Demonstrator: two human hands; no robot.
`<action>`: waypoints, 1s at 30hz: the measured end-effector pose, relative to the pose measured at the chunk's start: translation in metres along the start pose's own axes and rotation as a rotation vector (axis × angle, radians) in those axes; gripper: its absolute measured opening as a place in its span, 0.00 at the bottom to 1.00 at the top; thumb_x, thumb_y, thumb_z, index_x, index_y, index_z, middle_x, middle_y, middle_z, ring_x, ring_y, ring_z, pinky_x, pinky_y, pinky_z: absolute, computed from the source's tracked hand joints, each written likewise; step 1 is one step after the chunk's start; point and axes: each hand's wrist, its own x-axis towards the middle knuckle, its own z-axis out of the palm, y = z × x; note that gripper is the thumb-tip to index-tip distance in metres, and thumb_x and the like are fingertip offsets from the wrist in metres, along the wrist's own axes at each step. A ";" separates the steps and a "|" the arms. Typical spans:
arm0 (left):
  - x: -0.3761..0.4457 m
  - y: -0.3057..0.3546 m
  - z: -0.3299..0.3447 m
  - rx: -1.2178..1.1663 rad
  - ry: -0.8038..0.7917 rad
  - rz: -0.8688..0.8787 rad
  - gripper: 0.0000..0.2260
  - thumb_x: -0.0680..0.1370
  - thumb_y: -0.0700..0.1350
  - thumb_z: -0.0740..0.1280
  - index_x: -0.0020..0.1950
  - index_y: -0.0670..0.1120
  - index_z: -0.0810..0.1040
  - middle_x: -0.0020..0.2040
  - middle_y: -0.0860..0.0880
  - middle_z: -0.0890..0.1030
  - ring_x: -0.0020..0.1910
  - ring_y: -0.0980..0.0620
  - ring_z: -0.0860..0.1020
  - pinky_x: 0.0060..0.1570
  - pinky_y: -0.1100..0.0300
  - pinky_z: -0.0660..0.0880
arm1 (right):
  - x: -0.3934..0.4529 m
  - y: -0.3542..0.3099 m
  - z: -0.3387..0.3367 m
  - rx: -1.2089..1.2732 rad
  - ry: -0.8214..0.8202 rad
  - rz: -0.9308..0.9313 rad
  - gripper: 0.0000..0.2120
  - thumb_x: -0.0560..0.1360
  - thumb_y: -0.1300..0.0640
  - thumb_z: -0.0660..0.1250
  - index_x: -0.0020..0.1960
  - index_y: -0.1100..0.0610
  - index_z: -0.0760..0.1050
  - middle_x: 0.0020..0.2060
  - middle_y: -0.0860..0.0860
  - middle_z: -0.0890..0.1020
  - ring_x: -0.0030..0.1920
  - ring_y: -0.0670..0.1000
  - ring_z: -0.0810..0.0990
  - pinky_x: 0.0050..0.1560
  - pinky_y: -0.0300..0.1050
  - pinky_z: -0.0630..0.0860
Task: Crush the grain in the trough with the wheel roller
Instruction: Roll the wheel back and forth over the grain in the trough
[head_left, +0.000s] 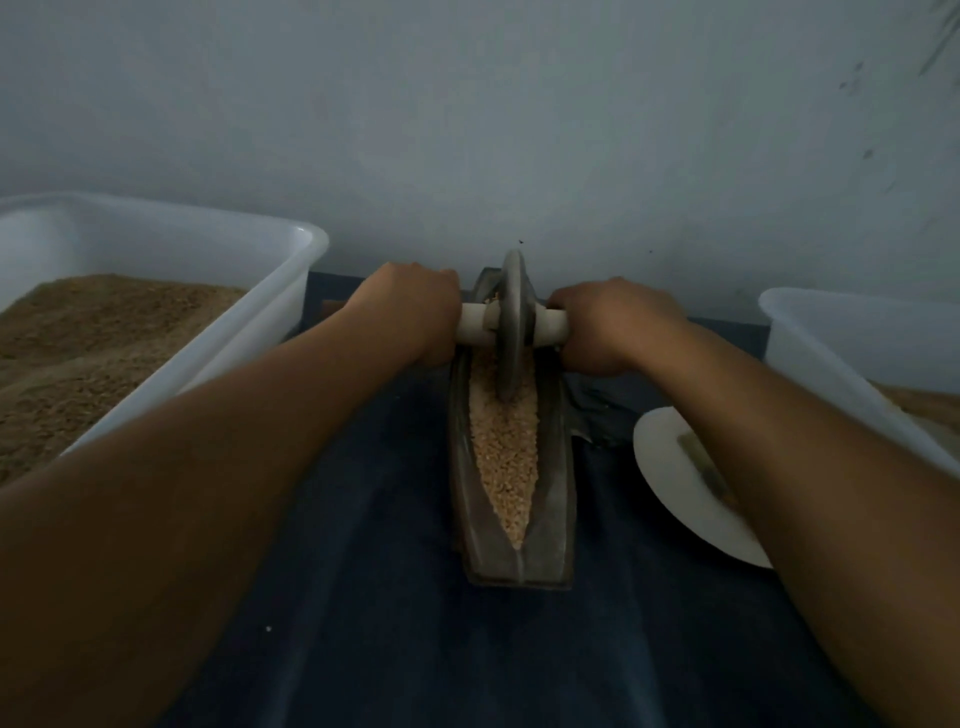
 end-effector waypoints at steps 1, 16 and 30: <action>0.000 -0.001 -0.001 -0.011 0.002 0.006 0.18 0.74 0.52 0.69 0.59 0.46 0.71 0.52 0.45 0.79 0.49 0.43 0.79 0.43 0.52 0.71 | -0.001 0.000 0.001 -0.002 0.025 -0.002 0.17 0.71 0.45 0.68 0.59 0.42 0.75 0.55 0.49 0.80 0.53 0.56 0.79 0.40 0.46 0.68; -0.081 0.022 -0.018 0.021 0.068 -0.012 0.18 0.74 0.49 0.71 0.58 0.44 0.71 0.51 0.45 0.79 0.48 0.45 0.78 0.39 0.54 0.69 | -0.085 -0.013 0.025 0.059 0.317 0.014 0.10 0.70 0.44 0.69 0.47 0.45 0.73 0.39 0.47 0.80 0.39 0.54 0.79 0.32 0.43 0.61; -0.097 0.010 -0.016 -0.040 0.132 0.033 0.17 0.74 0.53 0.69 0.52 0.50 0.63 0.38 0.51 0.71 0.35 0.49 0.69 0.34 0.54 0.68 | -0.123 -0.021 0.016 0.010 0.419 -0.060 0.10 0.71 0.49 0.71 0.48 0.50 0.74 0.39 0.49 0.80 0.37 0.55 0.78 0.33 0.45 0.56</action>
